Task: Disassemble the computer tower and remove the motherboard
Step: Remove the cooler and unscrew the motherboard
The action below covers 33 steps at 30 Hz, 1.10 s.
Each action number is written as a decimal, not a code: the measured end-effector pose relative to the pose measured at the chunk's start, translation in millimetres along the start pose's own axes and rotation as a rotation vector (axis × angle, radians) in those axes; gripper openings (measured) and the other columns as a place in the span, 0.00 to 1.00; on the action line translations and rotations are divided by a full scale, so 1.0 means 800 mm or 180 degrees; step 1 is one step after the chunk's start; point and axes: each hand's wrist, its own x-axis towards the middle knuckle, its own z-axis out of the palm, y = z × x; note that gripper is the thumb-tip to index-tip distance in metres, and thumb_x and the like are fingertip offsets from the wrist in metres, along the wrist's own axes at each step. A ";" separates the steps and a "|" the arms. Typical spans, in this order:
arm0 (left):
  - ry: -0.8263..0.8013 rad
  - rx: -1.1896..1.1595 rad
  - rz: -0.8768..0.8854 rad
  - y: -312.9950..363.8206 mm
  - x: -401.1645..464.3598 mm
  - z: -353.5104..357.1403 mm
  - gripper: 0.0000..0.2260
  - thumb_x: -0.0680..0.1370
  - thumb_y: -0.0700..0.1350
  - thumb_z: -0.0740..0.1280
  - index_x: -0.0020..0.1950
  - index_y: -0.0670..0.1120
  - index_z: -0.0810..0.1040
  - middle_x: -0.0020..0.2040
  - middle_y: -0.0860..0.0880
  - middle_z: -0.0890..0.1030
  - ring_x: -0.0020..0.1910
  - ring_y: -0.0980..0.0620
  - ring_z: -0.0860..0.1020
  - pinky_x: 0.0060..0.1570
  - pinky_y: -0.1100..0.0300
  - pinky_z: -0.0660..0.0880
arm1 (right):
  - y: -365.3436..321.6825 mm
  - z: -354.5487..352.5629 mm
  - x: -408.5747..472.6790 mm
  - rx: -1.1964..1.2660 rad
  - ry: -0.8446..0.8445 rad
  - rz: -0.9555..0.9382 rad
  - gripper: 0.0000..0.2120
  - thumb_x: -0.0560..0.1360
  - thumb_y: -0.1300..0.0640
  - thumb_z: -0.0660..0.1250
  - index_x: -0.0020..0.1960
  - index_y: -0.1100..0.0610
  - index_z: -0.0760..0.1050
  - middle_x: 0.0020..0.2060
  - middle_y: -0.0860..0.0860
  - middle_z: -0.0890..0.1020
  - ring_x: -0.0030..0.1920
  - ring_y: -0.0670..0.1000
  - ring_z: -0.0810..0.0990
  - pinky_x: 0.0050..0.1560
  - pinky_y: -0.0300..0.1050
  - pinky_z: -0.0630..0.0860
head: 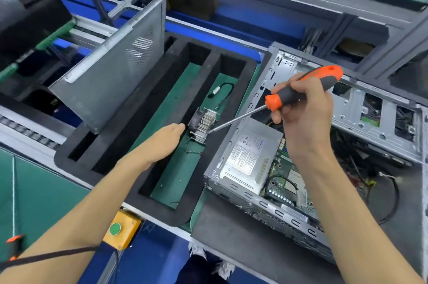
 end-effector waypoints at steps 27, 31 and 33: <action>-0.2373 0.2865 0.1978 0.246 -0.013 0.234 0.07 0.74 0.46 0.74 0.49 0.55 0.81 0.40 0.60 0.75 0.38 0.60 0.74 0.35 0.61 0.70 | -0.066 -0.248 -0.074 -0.1888 0.0727 -0.0740 0.17 0.71 0.56 0.71 0.49 0.45 0.64 0.36 0.64 0.77 0.24 0.56 0.77 0.24 0.42 0.73; -0.1928 0.3143 0.1756 0.243 0.005 0.215 0.11 0.77 0.38 0.64 0.46 0.55 0.76 0.46 0.55 0.77 0.49 0.51 0.78 0.51 0.55 0.77 | -0.051 -0.260 -0.076 -0.2167 0.0793 -0.0778 0.13 0.75 0.50 0.70 0.51 0.43 0.65 0.36 0.62 0.79 0.24 0.55 0.76 0.24 0.38 0.74; -0.1886 0.3159 0.1814 0.246 0.008 0.205 0.09 0.78 0.40 0.61 0.49 0.55 0.75 0.50 0.53 0.78 0.53 0.50 0.77 0.55 0.56 0.75 | -0.044 -0.264 -0.075 -0.2152 0.0945 -0.0785 0.12 0.74 0.50 0.69 0.50 0.44 0.65 0.35 0.63 0.79 0.24 0.58 0.75 0.23 0.38 0.72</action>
